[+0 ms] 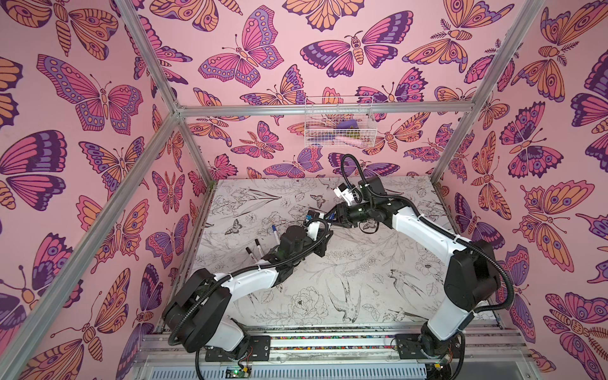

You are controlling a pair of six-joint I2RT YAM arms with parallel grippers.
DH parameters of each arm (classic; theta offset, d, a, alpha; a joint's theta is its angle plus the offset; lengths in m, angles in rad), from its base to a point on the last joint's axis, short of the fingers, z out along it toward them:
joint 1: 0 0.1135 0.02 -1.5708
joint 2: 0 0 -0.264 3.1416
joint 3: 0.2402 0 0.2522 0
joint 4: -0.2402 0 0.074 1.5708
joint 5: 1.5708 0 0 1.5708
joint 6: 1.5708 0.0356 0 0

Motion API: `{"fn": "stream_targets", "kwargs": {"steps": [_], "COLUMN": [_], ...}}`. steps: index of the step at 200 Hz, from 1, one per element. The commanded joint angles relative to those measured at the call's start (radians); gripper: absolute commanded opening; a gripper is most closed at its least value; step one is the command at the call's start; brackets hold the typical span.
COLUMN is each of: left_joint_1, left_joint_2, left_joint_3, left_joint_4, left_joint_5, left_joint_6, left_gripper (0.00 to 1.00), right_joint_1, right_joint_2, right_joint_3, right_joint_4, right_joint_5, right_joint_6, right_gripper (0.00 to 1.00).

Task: Insert the pens into the pen caps
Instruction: 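Release the cap and withdraw the right gripper while the left gripper lowers the marker, then lay the blue-capped marker on the table and open the left gripper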

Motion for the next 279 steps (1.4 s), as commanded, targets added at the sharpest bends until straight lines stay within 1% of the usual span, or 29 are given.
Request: {"fn": "stream_targets", "kwargs": {"steps": [1, 17, 34, 46, 66, 70, 77, 81, 108, 124, 148, 170, 176, 185, 199, 214, 218, 221, 225, 277, 279], "left_joint_1": [-0.004, -0.004, 0.0, 0.014, 0.035, 0.042, 0.052, 0.06, 0.137, 0.169, 0.197, 0.223, 0.227, 0.232, 0.24, 0.243, 0.243, 0.243, 0.244, 0.268, 0.269], "left_joint_2": [0.062, 0.084, 0.08, 0.064, 0.011, -0.002, -0.025, -0.038, -0.142, -0.165, -0.122, -0.073, -0.064, -0.052, -0.04, -0.031, -0.027, -0.026, -0.02, 0.04, 0.042], "left_joint_3": [-0.039, -0.054, -0.089, -0.112, -0.157, -0.17, -0.194, -0.207, -0.301, -0.318, -0.29, -0.284, -0.286, -0.287, -0.284, -0.273, -0.27, -0.267, -0.264, -0.222, -0.221], "left_joint_4": [0.096, 0.116, 0.141, 0.144, 0.099, 0.091, 0.088, 0.051, -0.054, -0.127, -0.212, -0.217, -0.216, -0.217, -0.226, -0.243, -0.244, -0.249, -0.254, -0.307, -0.309], "left_joint_5": [0.012, -0.005, -0.042, -0.047, -0.075, -0.076, -0.081, -0.084, -0.124, -0.129, -0.118, -0.11, -0.116, -0.126, -0.129, -0.131, -0.13, -0.13, -0.129, -0.118, -0.117], "left_joint_6": [-0.02, -0.041, -0.056, -0.072, -0.093, -0.096, -0.104, -0.112, -0.197, -0.207, -0.226, -0.28, -0.295, -0.308, -0.319, -0.321, -0.322, -0.321, -0.322, -0.333, -0.333], "left_gripper": [0.0, 0.0, 0.0, 0.0, 0.0, 0.0, 0.0, 0.0, 0.0, 0.0, 0.0, 0.0, 0.0, 0.04, 0.06, 0.1, 0.12, 0.17, 0.2, 0.21, 0.21], "right_joint_1": [-0.007, -0.024, -0.051, -0.073, -0.11, -0.115, -0.121, -0.125, -0.126, -0.126, -0.126, -0.126, -0.126, -0.126, -0.125, -0.128, -0.128, -0.128, -0.128, -0.137, -0.138], "right_joint_2": [-0.048, -0.069, -0.102, -0.127, -0.149, -0.179, -0.188, -0.189, -0.184, -0.176, -0.163, -0.163, -0.135, -0.133, -0.136, -0.14, -0.14, -0.141, -0.141, -0.148, -0.171], "right_joint_3": [0.056, 0.055, 0.032, 0.012, -0.035, -0.043, -0.054, -0.058, -0.068, -0.079, -0.082, -0.068, -0.064, -0.062, -0.065, -0.071, -0.074, -0.075, -0.078, -0.105, -0.105], "right_joint_4": [0.008, 0.028, 0.049, 0.046, 0.031, 0.025, 0.016, 0.007, -0.04, -0.035, -0.017, -0.02, -0.023, -0.026, -0.032, -0.042, -0.042, -0.044, -0.046, -0.048, -0.048], "right_joint_5": [0.006, 0.019, 0.05, 0.076, 0.129, 0.138, 0.15, 0.153, 0.162, 0.16, 0.154, 0.144, 0.143, 0.137, 0.136, 0.14, 0.14, 0.14, 0.142, 0.16, 0.159], "right_joint_6": [0.024, 0.039, 0.062, 0.06, 0.052, 0.05, 0.041, 0.034, -0.002, 0.001, 0.01, 0.007, 0.002, -0.002, -0.01, -0.018, -0.019, -0.02, -0.022, -0.024, -0.025], "right_gripper": [0.59, 0.68, 0.72, 0.73, 0.73, 0.73, 0.73, 0.73, 0.72, 0.72, 0.71, 0.71, 0.71, 0.7, 0.7, 0.7, 0.7, 0.7, 0.69, 0.69, 0.69]}}
